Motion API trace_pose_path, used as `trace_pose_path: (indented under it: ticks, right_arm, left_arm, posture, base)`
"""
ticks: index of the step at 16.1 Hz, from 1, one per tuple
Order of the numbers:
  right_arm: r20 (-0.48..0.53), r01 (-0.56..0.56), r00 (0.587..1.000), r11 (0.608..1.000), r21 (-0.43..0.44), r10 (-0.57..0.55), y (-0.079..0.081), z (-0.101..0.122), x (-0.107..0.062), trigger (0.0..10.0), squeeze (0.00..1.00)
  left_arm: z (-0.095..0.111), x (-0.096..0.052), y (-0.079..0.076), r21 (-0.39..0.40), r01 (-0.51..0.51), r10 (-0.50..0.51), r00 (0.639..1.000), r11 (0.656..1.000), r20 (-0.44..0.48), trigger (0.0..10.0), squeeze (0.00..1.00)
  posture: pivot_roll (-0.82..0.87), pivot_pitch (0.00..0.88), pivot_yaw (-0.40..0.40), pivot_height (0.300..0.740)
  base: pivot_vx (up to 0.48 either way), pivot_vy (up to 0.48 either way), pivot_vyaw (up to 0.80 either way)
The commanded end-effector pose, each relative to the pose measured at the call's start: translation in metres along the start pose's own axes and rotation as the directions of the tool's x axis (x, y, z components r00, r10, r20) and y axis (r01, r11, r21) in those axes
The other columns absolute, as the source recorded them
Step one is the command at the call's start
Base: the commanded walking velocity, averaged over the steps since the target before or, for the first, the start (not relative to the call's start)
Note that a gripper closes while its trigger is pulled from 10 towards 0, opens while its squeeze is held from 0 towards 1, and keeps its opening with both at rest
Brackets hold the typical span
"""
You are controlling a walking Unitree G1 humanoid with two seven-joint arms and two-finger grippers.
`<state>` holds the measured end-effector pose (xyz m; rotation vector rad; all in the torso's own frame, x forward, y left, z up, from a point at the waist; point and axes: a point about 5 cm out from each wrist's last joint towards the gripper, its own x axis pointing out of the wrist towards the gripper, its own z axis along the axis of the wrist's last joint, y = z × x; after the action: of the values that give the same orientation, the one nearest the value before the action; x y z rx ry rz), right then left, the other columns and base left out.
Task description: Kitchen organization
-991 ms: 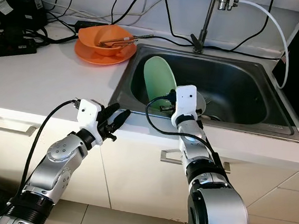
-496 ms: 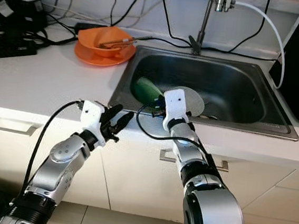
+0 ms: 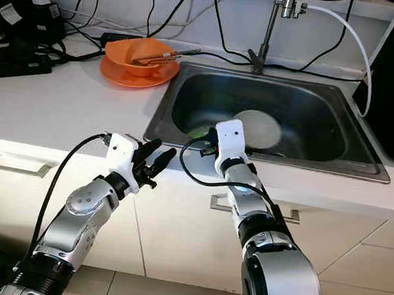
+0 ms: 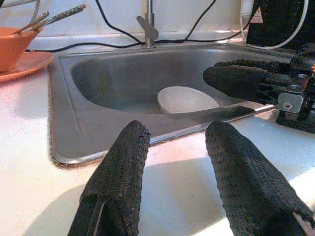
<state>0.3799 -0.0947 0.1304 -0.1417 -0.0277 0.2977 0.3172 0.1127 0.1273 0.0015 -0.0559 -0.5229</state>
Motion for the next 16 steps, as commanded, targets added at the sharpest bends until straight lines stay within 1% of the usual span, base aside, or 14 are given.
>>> trace_pose_path:
  ticks: [1, 2, 4, 5, 7, 11, 12, 14, 15, 16]
  right_arm:
    - [-0.006, 0.018, 1.000, 1.000, 0.016, -0.018, -0.004, -0.004, -0.003, 10.0, 0.00]
    - [0.081, 0.044, 0.996, 0.998, 0.048, -0.048, -0.010, 0.011, 0.001, 10.0, 0.00]
    - [0.124, 0.055, 0.990, 0.997, 0.058, -0.062, -0.013, 0.020, 0.003, 10.0, 0.00]
    - [0.160, 0.061, 0.985, 0.996, 0.063, -0.070, -0.015, 0.028, 0.004, 10.0, 0.00]
    - [0.205, 0.063, 0.976, 0.996, 0.069, -0.076, -0.017, 0.038, 0.006, 10.0, 0.00]
    - [0.255, 0.072, 0.963, 0.993, 0.090, -0.093, -0.019, 0.046, 0.006, 10.0, 0.00]
    - [0.267, 0.075, 0.959, 0.993, 0.093, -0.098, -0.020, 0.048, 0.006, 10.0, 0.00]
    - [0.315, 0.091, 0.942, 0.991, 0.095, -0.116, -0.025, 0.053, 0.002, 10.0, 0.00]
    - [0.325, 0.095, 0.938, 0.991, 0.091, -0.120, -0.026, 0.054, 0.001, 10.0, 0.00]
    - [0.342, 0.106, 0.931, 0.991, 0.087, -0.129, -0.030, 0.053, -0.003, 10.0, 0.00]
  left_arm:
    - [-0.002, 0.000, -0.002, 0.008, 0.007, -0.007, 1.000, 1.000, -0.008, 10.0, 0.00]
    - [-0.002, 0.000, -0.001, 0.007, 0.000, 0.000, 1.000, 1.000, -0.006, 10.0, 0.00]
    - [-0.002, 0.000, -0.001, 0.007, -0.003, 0.003, 1.000, 1.000, -0.006, 10.0, 0.00]
    - [-0.003, 0.000, -0.001, 0.006, -0.005, 0.005, 1.000, 1.000, -0.006, 10.0, 0.00]
    - [-0.003, 0.001, -0.002, 0.004, -0.002, 0.003, 1.000, 1.000, -0.006, 10.0, 0.00]
    - [-0.002, 0.002, -0.003, 0.003, -0.012, 0.012, 1.000, 1.000, 0.001, 10.0, 0.00]
    - [-0.002, 0.001, -0.001, 0.006, -0.027, 0.027, 1.000, 1.000, 0.006, 10.0, 0.00]
    - [0.002, 0.000, 0.007, 0.020, -0.104, 0.104, 0.994, 0.994, 0.033, 10.0, 0.00]
    - [0.004, 0.000, 0.010, 0.020, -0.127, 0.126, 0.991, 0.992, 0.041, 10.0, 0.00]
    - [0.007, -0.001, 0.015, 0.019, -0.176, 0.174, 0.983, 0.984, 0.063, 10.0, 0.00]
  posture:
    - [0.16, 0.032, -0.022, 0.740]
    - [0.16, 0.036, -0.020, 0.740]
    - [0.16, 0.038, -0.019, 0.740]
    - [0.16, 0.039, -0.018, 0.740]
    - [0.15, 0.037, -0.016, 0.740]
    - [0.15, 0.038, -0.016, 0.740]
    - [0.15, 0.039, -0.016, 0.740]
    - [0.14, 0.042, -0.016, 0.740]
    - [0.14, 0.043, -0.017, 0.740]
    - [0.13, 0.043, -0.018, 0.740]
  base:
    - [0.000, 0.000, 0.00]
    - [0.000, 0.000, 0.00]
    - [0.000, 0.000, 0.00]
    - [0.000, 0.000, 0.00]
    - [0.000, 0.000, 0.00]
    - [0.000, 0.000, 0.00]
    - [0.000, 0.000, 0.00]
    - [0.000, 0.000, 0.00]
    - [0.000, 0.000, 0.00]
    - [0.000, 0.000, 0.00]
